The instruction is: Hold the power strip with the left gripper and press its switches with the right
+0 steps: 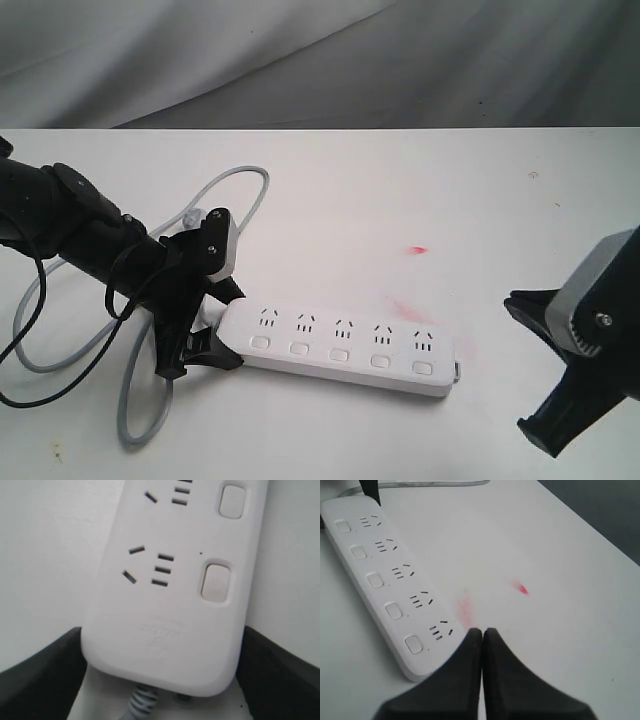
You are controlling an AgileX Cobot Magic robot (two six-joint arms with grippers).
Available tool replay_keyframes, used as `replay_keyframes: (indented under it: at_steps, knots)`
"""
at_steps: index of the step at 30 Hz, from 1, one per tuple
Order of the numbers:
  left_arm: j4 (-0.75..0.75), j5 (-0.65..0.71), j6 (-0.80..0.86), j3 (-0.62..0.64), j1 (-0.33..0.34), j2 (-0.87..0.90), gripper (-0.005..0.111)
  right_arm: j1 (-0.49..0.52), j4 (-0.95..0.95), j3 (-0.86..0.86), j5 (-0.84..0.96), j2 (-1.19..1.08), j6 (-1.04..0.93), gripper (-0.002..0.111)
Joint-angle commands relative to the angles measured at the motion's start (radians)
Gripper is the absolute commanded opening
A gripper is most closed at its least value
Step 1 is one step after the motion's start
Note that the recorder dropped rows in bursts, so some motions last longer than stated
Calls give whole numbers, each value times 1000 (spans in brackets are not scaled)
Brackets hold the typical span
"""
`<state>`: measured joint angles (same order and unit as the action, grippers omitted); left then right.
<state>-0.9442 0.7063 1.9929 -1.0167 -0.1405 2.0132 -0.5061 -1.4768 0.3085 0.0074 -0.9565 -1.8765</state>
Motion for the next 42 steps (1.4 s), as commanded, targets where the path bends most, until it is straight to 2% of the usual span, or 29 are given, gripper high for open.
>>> replay_keyframes:
  at_steps: [1, 13, 18, 24, 27, 32, 35, 42]
  knots:
    - [11, 5, 1, -1, -4, 1, 66, 7, -8, -12, -45, 48, 6, 0]
    - [11, 5, 1, -1, -4, 1, 66, 7, -8, -10, -55, 64, 6, 0]
    - [11, 5, 1, -1, -4, 1, 66, 7, -8, -21, -70, 174, 6, 0]
    - [11, 5, 1, -1, -4, 1, 66, 9, -8, -118, -142, 410, 6, 0]
    - [11, 5, 1, -1, -4, 1, 66, 61, -8, -170, -129, 536, 6, 0]
    - [11, 5, 1, -1, -4, 1, 66, 249, -8, -226, -7, 713, 6, 0]
    - [11, 5, 1, -1, -4, 1, 66, 320, -17, -252, 12, 802, 6, 0]
    - [11, 5, 1, -1, -4, 1, 66, 339, -53, -266, -33, 832, 6, 0]
